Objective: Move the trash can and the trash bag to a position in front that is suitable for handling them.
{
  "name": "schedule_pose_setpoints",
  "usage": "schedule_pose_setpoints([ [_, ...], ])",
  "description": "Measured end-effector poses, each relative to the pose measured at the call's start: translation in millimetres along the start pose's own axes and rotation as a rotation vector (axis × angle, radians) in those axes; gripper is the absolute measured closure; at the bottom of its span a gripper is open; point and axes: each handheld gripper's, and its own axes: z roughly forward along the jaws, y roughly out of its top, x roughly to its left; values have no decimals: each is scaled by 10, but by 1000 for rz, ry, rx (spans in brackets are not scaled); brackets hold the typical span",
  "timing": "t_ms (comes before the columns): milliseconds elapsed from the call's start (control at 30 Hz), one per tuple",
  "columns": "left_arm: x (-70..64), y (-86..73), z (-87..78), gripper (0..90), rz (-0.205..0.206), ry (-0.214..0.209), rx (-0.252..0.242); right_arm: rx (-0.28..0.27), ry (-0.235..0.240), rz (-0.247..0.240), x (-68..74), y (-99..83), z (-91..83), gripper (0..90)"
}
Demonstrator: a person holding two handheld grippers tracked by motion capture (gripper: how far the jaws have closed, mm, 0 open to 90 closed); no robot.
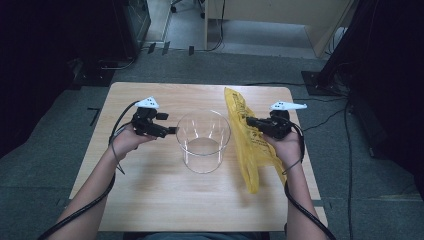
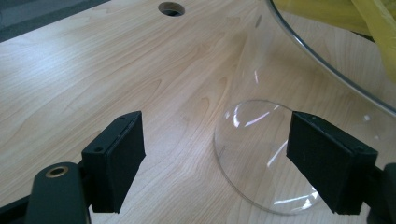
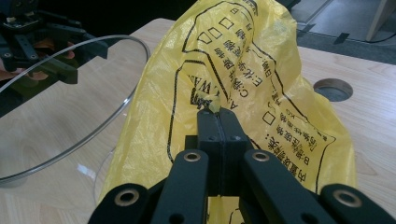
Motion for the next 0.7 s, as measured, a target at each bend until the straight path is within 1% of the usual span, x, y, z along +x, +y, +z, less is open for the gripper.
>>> schedule_pose_setpoints([
  [100, 2, 21, -42, 188, 0, -2, -15, -5, 16, -20, 42, 10, 15, 900],
  [200, 8, 42, -88, 188, 1, 0, -33, -3, 27, -26, 83, 29, 29, 900],
  [267, 19, 45, -111, 188, 4, 3, -39, -7, 35, -20, 95, 41, 26, 900],
  [333, 28, 46, -129, 188, -5, 4, -40, -16, 49, -9, 111, 55, 13, 900],
  [433, 17, 65, -151, 188, -5, -2, -48, -30, 65, -13, 142, 84, -4, 900],
  [533, -7, 97, -172, 188, 6, -8, -56, -36, 78, -19, 172, 106, -4, 900],
  [700, -35, 133, -201, 188, 11, -7, -70, -43, 97, -20, 213, 132, -4, 900],
])
